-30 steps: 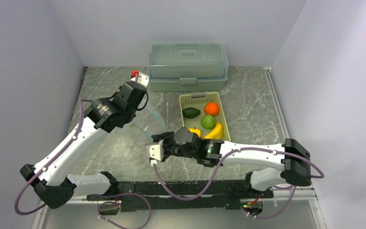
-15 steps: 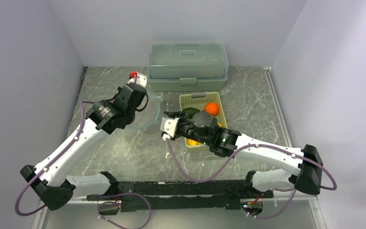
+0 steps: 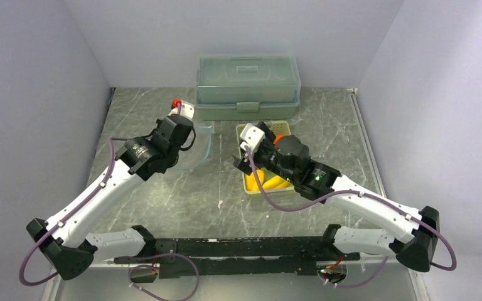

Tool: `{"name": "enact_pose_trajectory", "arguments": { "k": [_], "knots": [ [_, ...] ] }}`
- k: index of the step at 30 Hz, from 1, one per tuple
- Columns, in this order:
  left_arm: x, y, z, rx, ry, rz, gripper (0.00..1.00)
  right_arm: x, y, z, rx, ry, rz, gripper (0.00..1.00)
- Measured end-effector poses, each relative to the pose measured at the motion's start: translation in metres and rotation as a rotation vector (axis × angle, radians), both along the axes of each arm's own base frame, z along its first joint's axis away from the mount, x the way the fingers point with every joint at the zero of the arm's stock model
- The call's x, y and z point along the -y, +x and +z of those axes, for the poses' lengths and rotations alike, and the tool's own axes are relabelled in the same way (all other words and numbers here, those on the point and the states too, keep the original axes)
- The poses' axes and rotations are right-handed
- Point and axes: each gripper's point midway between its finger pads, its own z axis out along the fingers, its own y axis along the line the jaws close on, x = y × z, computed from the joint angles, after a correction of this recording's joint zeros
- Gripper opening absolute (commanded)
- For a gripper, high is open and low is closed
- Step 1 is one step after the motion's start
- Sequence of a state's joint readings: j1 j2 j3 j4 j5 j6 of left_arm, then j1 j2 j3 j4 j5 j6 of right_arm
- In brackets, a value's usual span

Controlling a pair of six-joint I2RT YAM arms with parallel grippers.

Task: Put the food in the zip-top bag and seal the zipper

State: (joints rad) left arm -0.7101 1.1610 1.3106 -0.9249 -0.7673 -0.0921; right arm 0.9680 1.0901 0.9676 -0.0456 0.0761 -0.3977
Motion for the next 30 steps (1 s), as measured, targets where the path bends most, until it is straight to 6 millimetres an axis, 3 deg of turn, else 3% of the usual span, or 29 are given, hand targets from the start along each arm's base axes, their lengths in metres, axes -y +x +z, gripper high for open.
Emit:
{"name": "enact_pose_trajectory", "arguments": {
  "k": [5, 13, 16, 21, 30],
  "knots": [
    [0.004, -0.007, -0.008, -0.01, -0.042, -0.038, 0.02, 0.027, 0.008, -0.016, -0.127, 0.016, -0.146, 0.99],
    [0.011, -0.009, -0.022, -0.026, -0.075, -0.075, 0.05, 0.06, 0.008, -0.028, -0.312, 0.118, -0.326, 1.0],
    [0.012, -0.012, -0.028, -0.028, -0.091, -0.088, 0.05, 0.07, 0.007, -0.043, -0.406, 0.129, -0.416, 0.99],
    [0.012, -0.016, -0.026, -0.001, -0.128, -0.105, 0.04, 0.079, 0.004, -0.073, -0.562, 0.128, -0.543, 0.97],
    [0.011, -0.017, -0.018, 0.044, -0.163, -0.107, 0.01, 0.083, 0.011, -0.094, -0.723, 0.237, -0.687, 0.91]
  ]
}}
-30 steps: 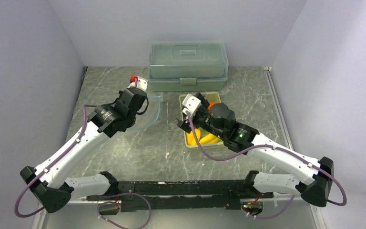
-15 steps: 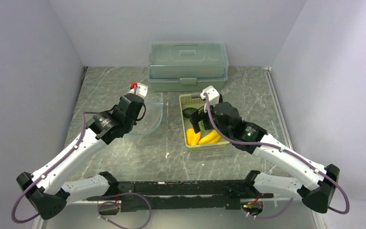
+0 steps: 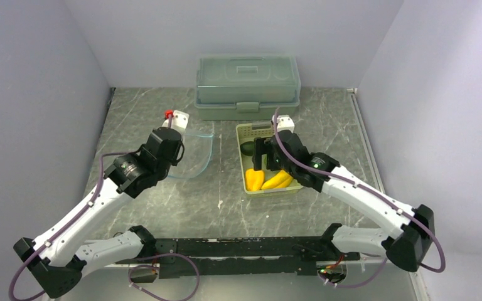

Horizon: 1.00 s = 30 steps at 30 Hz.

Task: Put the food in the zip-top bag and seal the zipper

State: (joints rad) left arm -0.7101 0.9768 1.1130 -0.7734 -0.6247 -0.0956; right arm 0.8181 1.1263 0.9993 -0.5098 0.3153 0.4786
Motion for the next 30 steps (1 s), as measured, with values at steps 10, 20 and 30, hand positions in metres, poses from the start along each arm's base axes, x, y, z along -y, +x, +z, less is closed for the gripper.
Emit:
{"name": "enact_pose_trajectory", "arguments": {
  "k": [10, 20, 30],
  "knots": [
    [-0.005, 0.001, -0.001, 0.009, 0.013, 0.029, 0.0, -0.004, 0.007, -0.061, -0.217, 0.034, -0.099, 0.89],
    [-0.011, 0.005, -0.003, 0.006, 0.058, 0.071, 0.0, -0.004, 0.0, -0.111, -0.351, 0.06, -0.155, 0.89],
    [-0.004, 0.008, -0.02, -0.047, 0.093, 0.072, 0.0, -0.014, 0.003, -0.126, -0.383, 0.111, -0.161, 0.89]
  ]
}}
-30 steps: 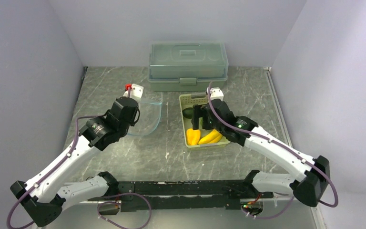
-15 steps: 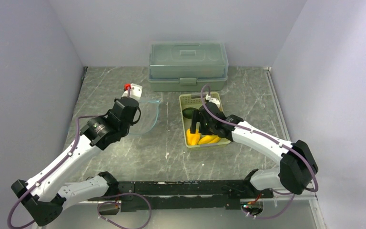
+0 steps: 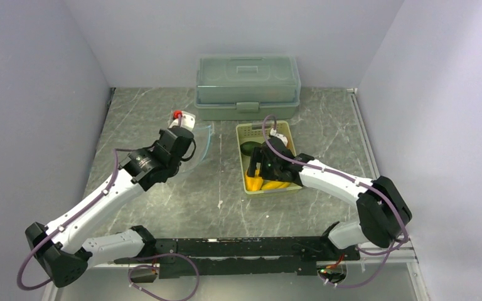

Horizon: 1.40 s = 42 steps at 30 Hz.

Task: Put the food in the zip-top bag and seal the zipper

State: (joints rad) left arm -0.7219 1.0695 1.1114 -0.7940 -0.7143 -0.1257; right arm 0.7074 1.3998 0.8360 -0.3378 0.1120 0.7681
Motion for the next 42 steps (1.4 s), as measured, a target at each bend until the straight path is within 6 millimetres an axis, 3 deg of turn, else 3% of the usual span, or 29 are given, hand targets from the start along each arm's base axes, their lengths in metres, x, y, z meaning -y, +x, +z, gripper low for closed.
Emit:
{"name": "enact_pose_trajectory", "arguments": {
  "k": [7, 12, 17, 22, 27, 31, 37, 42],
  "knots": [
    [0.008, -0.001, -0.014, -0.048, 0.026, -0.014, 0.0, -0.006, -0.001, -0.006, -0.002, 0.034, 0.007, 0.85],
    [0.011, -0.004, -0.016, -0.059, 0.028, -0.021, 0.0, -0.008, -0.004, -0.011, -0.009, 0.056, 0.012, 0.65],
    [0.013, -0.005, -0.017, -0.064, 0.017, -0.029, 0.0, -0.008, -0.004, -0.011, -0.007, 0.058, 0.006, 0.38],
    [0.015, -0.006, -0.015, -0.061, 0.002, -0.04, 0.0, 0.002, -0.002, -0.006, 0.018, 0.026, -0.015, 0.25],
    [0.015, -0.007, -0.014, -0.058, -0.004, -0.043, 0.0, 0.017, 0.001, 0.013, 0.083, -0.003, -0.05, 0.24],
    [0.016, -0.007, -0.014, -0.061, -0.006, -0.047, 0.0, 0.026, 0.007, 0.039, 0.15, -0.016, -0.077, 0.25],
    [0.016, -0.007, -0.014, -0.06, -0.006, -0.048, 0.0, 0.019, 0.02, 0.098, 0.269, 0.06, -0.082, 0.25],
    [0.016, -0.007, -0.014, -0.061, -0.006, -0.048, 0.01, 0.008, 0.023, 0.127, 0.316, 0.124, -0.065, 0.25]
  ]
}}
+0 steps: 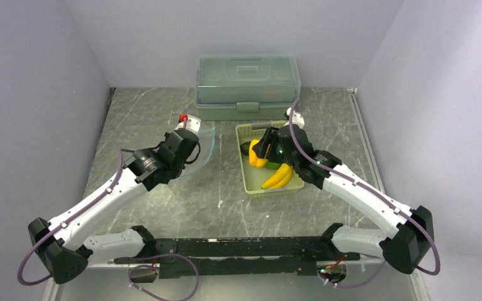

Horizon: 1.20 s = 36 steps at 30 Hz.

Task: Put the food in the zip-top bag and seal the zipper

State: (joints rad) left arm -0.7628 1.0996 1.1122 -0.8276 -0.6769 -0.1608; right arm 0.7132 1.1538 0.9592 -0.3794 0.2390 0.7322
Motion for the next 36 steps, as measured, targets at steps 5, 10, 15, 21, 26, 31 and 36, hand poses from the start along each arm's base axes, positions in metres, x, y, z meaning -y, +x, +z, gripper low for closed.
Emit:
{"name": "enact_pose_trajectory", "arguments": {
  "k": [5, 10, 15, 21, 26, 31, 36],
  "knots": [
    [0.0, 0.0, 0.0, -0.001, -0.001, -0.001, 0.01, -0.014, -0.005, 0.013, 0.023, 0.043, 0.048, 0.25],
    [0.001, 0.0, -0.001, -0.004, -0.004, -0.005, 0.01, -0.035, -0.016, 0.033, 0.063, 0.107, 0.121, 0.25],
    [0.002, 0.0, -0.001, -0.005, -0.006, -0.007, 0.0, -0.063, -0.03, 0.066, 0.132, 0.214, 0.194, 0.25],
    [0.003, -0.001, -0.001, -0.009, -0.01, -0.012, 0.0, -0.09, -0.042, 0.098, 0.187, 0.329, 0.258, 0.24],
    [0.004, -0.001, -0.002, -0.014, -0.015, -0.019, 0.01, -0.107, -0.046, 0.112, 0.205, 0.401, 0.283, 0.23],
    [0.005, -0.001, -0.002, -0.014, -0.019, -0.022, 0.0, -0.125, -0.049, 0.111, 0.187, 0.448, 0.306, 0.24],
    [0.006, -0.001, -0.002, -0.014, -0.024, -0.024, 0.0, -0.143, -0.047, 0.102, 0.159, 0.446, 0.32, 0.24]
  ]
}}
